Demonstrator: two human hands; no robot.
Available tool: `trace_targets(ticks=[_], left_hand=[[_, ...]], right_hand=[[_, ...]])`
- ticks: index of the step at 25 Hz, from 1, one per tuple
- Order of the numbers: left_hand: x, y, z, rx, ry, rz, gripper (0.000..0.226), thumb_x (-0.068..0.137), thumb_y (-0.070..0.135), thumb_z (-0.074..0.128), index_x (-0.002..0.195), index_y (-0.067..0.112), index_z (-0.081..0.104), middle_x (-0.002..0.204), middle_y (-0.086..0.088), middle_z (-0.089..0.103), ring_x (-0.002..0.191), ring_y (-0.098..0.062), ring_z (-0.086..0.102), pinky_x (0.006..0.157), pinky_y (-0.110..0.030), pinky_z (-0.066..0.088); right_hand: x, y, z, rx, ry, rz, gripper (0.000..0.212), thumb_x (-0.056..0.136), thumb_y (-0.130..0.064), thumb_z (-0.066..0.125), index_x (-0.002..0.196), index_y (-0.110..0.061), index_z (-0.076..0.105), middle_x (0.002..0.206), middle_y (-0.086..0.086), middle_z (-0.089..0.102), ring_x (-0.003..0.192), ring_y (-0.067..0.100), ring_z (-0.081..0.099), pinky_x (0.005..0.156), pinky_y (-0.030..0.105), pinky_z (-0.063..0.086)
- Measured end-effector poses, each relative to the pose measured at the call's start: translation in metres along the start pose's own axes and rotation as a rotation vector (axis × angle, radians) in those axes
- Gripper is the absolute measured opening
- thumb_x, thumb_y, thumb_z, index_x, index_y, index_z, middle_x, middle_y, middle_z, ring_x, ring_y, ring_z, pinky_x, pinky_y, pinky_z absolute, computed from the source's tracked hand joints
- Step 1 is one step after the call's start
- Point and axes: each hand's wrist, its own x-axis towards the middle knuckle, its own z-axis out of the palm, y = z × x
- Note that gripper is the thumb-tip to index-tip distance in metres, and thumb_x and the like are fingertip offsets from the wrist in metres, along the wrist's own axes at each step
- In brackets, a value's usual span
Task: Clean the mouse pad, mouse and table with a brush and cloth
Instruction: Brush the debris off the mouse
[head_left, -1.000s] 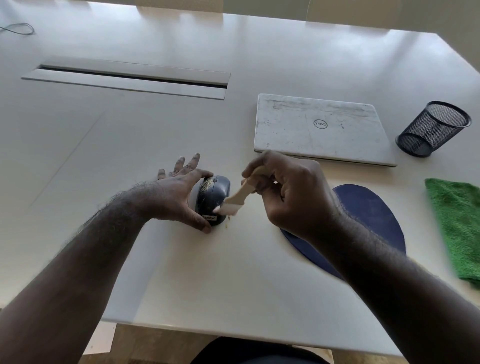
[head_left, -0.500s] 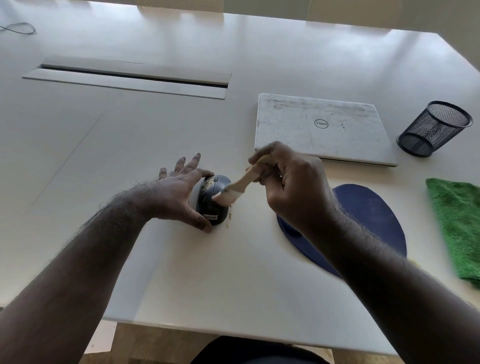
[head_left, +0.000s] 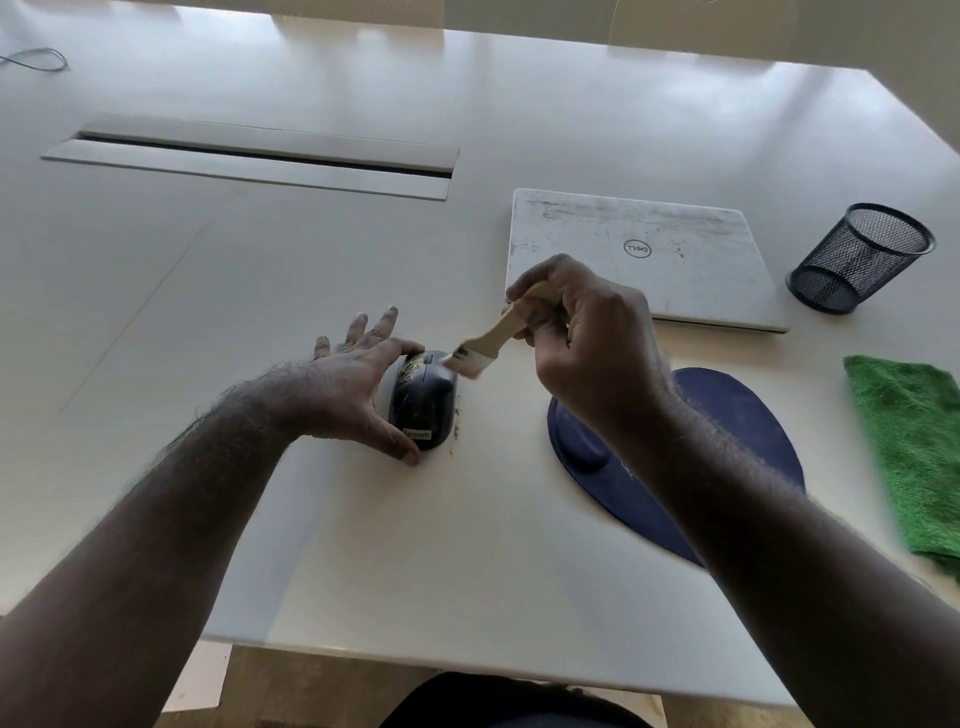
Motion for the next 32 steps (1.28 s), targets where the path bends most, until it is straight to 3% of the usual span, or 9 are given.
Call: trace_targets(ticks=[6, 10, 13, 16, 19, 21, 25, 29, 32], left_hand=[[0.000, 0.002, -0.001, -0.003, -0.008, -0.009, 0.133, 0.034, 0.082, 0.072, 0.147, 0.042, 0.015, 0.156, 0.009, -0.030, 0.139, -0.017, -0.034, 0.113, -0.054, -0.017], [-0.001, 0.005, -0.001, 0.023, 0.017, -0.027, 0.129, 0.042, 0.072, 0.081, 0.148, 0.040, 0.015, 0.155, 0.007, -0.033, 0.137, -0.018, -0.036, 0.114, -0.054, -0.016], [-0.003, 0.009, -0.004, 0.028, -0.010, -0.047, 0.135, 0.045, 0.069, 0.081, 0.151, 0.040, 0.004, 0.152, 0.008, -0.037, 0.136, -0.018, -0.037, 0.114, -0.052, -0.016], [-0.006, 0.018, -0.013, 0.000, 0.017, -0.032, 0.137, 0.044, 0.082, 0.069, 0.151, 0.041, -0.005, 0.152, 0.011, -0.036, 0.137, -0.015, -0.035, 0.114, -0.050, -0.015], [0.000, 0.043, -0.013, 0.005, 0.208, 0.063, 0.116, 0.058, 0.084, 0.055, 0.152, 0.038, 0.007, 0.158, 0.010, -0.024, 0.141, -0.012, -0.029, 0.115, -0.048, -0.014], [0.010, 0.070, 0.000, 0.034, 0.347, 0.145, 0.095, 0.074, 0.075, 0.051, 0.152, 0.035, 0.015, 0.161, 0.009, -0.014, 0.144, -0.011, -0.023, 0.115, -0.044, -0.014], [0.037, 0.126, 0.046, 0.001, 0.483, 0.235, 0.064, 0.096, 0.052, 0.040, 0.153, 0.031, 0.020, 0.163, 0.008, -0.002, 0.146, -0.006, -0.013, 0.117, -0.035, -0.009], [0.067, 0.145, 0.067, -0.063, 0.383, 0.173, 0.061, 0.096, 0.058, 0.022, 0.153, 0.037, 0.013, 0.162, 0.014, -0.003, 0.143, -0.001, -0.015, 0.116, -0.033, -0.012], [0.077, 0.141, 0.078, -0.002, 0.358, 0.110, 0.061, 0.097, 0.060, 0.020, 0.153, 0.038, 0.013, 0.162, 0.014, -0.001, 0.145, -0.002, -0.012, 0.117, -0.036, -0.012]], right_hand=[[-0.014, -0.003, -0.007, 0.079, -0.168, -0.052, 0.014, 0.085, -0.011, 0.059, 0.090, -0.022, 0.067, 0.078, -0.005, 0.072, 0.070, 0.014, 0.071, 0.058, 0.043, 0.058], [-0.024, 0.002, -0.027, 0.228, -0.255, -0.036, 0.026, 0.086, 0.001, 0.060, 0.091, -0.024, 0.067, 0.080, -0.005, 0.074, 0.075, 0.013, 0.074, 0.065, 0.037, 0.062], [-0.030, 0.014, -0.049, 0.379, -0.169, 0.105, 0.038, 0.088, 0.014, 0.057, 0.091, -0.022, 0.068, 0.082, 0.000, 0.075, 0.082, 0.016, 0.075, 0.072, 0.034, 0.063], [-0.034, 0.028, -0.078, 0.484, -0.037, 0.218, 0.030, 0.093, 0.010, 0.057, 0.092, -0.019, 0.067, 0.080, -0.003, 0.073, 0.082, 0.016, 0.073, 0.073, 0.029, 0.061], [-0.041, 0.040, -0.109, 0.520, 0.091, 0.295, 0.021, 0.096, 0.002, 0.056, 0.097, -0.017, 0.065, 0.085, 0.005, 0.075, 0.085, 0.022, 0.074, 0.069, 0.025, 0.060], [-0.046, 0.048, -0.132, 0.516, 0.165, 0.317, 0.020, 0.097, 0.000, 0.054, 0.098, -0.018, 0.063, 0.088, 0.002, 0.078, 0.087, 0.020, 0.075, 0.070, 0.026, 0.061], [-0.047, 0.067, -0.182, 0.435, 0.288, 0.271, 0.023, 0.101, -0.006, 0.050, 0.100, -0.024, 0.064, 0.098, -0.001, 0.077, 0.093, 0.022, 0.075, 0.076, 0.029, 0.061], [-0.034, 0.091, -0.242, 0.258, 0.479, 0.196, 0.012, 0.094, -0.030, 0.057, 0.096, -0.036, 0.068, 0.101, 0.002, 0.074, 0.094, 0.024, 0.074, 0.081, 0.033, 0.060], [-0.015, 0.114, -0.283, 0.013, 0.622, 0.147, 0.010, 0.093, -0.034, 0.058, 0.094, -0.039, 0.068, 0.099, 0.003, 0.073, 0.087, 0.017, 0.075, 0.078, 0.035, 0.062]])
